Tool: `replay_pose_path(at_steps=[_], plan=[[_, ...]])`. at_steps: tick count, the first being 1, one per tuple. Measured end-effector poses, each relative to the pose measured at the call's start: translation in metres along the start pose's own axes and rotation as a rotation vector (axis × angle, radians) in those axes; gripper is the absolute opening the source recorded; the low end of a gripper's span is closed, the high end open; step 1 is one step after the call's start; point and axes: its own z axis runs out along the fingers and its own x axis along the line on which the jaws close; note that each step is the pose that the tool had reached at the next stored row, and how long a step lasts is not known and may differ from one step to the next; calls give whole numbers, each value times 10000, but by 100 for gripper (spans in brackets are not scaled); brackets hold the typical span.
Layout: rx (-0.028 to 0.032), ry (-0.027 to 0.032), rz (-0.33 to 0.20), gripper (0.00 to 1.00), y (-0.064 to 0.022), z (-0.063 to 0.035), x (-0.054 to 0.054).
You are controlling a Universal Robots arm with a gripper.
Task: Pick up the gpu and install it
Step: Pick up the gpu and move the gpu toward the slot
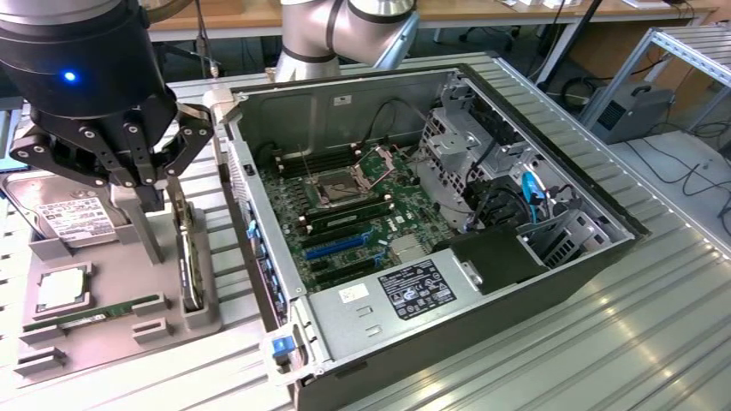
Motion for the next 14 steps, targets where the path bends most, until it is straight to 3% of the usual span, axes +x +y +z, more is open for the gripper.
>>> replay_pose_path(at_steps=[5,8,11,12,14], plan=[[0,0,0,24,0,0,0],[0,0,0,42,0,0,0],[0,0,0,42,0,0,0],[0,0,0,48,0,0,0],[-1,0,0,48,0,0,0]])
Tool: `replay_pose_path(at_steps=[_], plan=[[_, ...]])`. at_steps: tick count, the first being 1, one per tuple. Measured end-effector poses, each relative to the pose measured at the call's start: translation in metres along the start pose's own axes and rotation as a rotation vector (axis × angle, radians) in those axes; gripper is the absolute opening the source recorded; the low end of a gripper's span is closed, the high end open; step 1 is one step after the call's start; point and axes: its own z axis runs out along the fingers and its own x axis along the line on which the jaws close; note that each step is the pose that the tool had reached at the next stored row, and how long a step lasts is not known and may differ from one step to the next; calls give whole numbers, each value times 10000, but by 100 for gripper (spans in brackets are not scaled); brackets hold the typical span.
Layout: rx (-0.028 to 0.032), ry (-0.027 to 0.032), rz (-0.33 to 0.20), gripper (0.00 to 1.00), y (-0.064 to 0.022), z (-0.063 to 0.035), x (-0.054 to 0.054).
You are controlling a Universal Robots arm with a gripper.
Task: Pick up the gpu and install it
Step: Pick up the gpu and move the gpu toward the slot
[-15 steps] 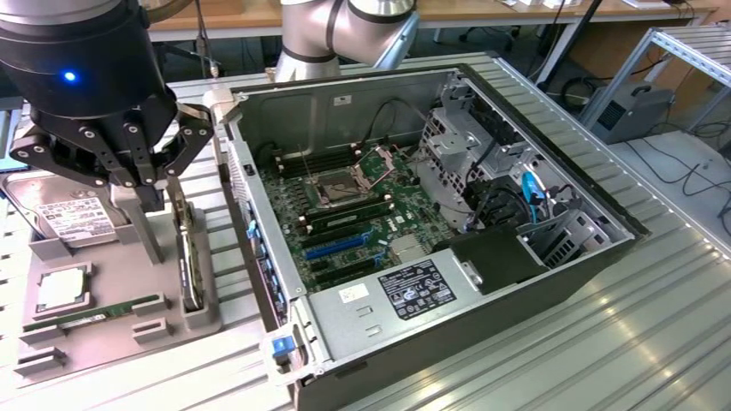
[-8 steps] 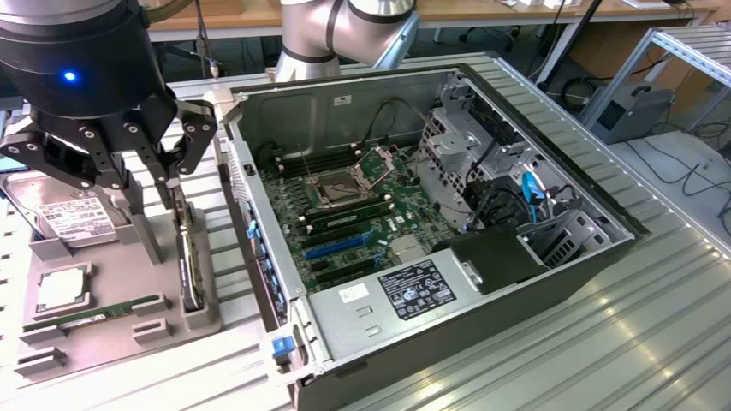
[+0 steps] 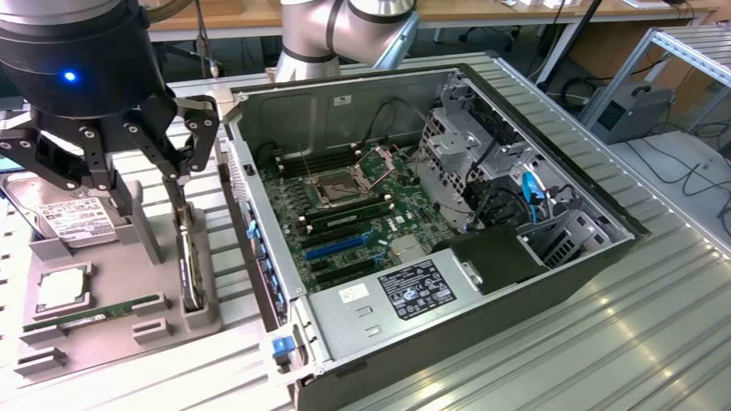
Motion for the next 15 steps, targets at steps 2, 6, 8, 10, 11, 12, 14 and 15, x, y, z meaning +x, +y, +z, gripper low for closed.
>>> replay_pose_path(at_steps=[2,6,8,10,11,12,14,15], plan=[[1,0,0,48,0,0,0],[1,0,0,48,-1,21,0],[1,1,-1,48,1,36,1],[0,0,0,48,4,48,2],[0,-1,0,48,6,55,2],[0,-1,0,48,8,61,2],[-1,-1,-1,48,11,74,3],[0,0,0,48,12,79,3]])
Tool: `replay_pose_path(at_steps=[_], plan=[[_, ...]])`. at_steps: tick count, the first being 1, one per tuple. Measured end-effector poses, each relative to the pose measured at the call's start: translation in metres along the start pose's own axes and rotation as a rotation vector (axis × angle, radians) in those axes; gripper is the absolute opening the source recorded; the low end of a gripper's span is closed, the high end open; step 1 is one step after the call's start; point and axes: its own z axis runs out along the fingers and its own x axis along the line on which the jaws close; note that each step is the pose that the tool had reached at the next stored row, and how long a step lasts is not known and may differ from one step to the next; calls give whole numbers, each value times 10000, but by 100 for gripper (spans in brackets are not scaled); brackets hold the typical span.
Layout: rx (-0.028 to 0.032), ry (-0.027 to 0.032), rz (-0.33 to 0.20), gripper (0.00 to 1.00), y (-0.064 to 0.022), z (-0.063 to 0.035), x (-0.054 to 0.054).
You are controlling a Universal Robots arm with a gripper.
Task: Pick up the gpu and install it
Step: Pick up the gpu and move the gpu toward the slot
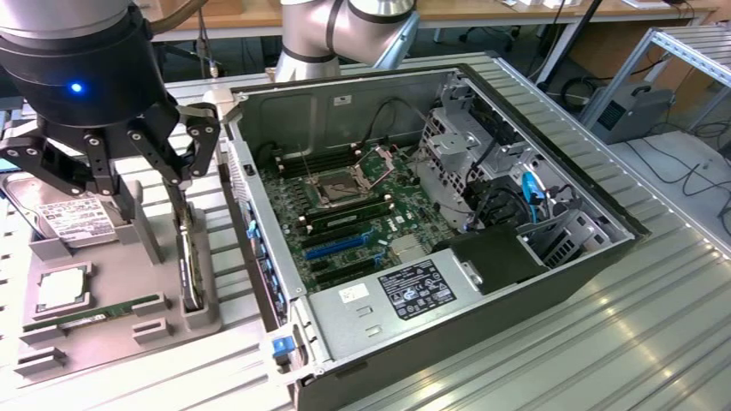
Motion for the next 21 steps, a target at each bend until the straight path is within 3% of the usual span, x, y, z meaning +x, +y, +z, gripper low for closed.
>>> replay_pose_path(at_steps=[21], plan=[[1,1,0,48,4,88,3]])
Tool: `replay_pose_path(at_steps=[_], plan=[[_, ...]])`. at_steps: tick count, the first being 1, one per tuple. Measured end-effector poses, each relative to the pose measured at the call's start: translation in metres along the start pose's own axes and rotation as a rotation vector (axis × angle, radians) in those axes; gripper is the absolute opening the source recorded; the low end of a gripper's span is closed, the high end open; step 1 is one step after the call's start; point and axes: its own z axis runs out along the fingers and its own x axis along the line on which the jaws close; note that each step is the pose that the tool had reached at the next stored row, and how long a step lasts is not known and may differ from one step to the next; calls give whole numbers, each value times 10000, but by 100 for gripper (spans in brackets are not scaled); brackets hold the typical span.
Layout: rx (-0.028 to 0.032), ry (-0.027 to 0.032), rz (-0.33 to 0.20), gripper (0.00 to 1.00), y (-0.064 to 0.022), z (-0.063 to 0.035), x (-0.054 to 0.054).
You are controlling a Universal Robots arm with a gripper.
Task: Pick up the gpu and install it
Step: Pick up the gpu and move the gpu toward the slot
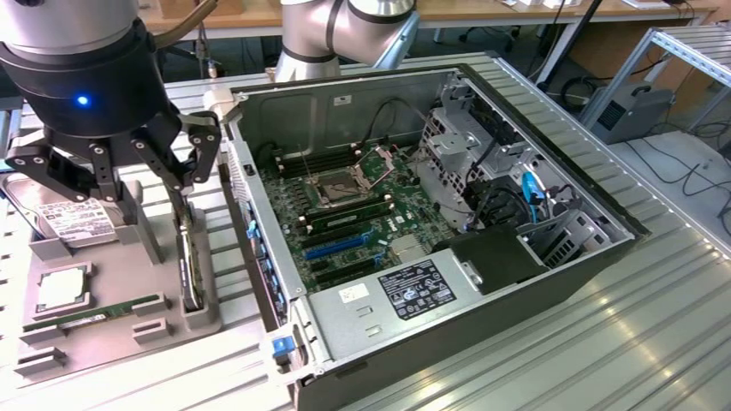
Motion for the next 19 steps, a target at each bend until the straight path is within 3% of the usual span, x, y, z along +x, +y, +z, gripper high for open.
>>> replay_pose_path(at_steps=[19], plan=[[0,0,0,48,-2,58,1]])
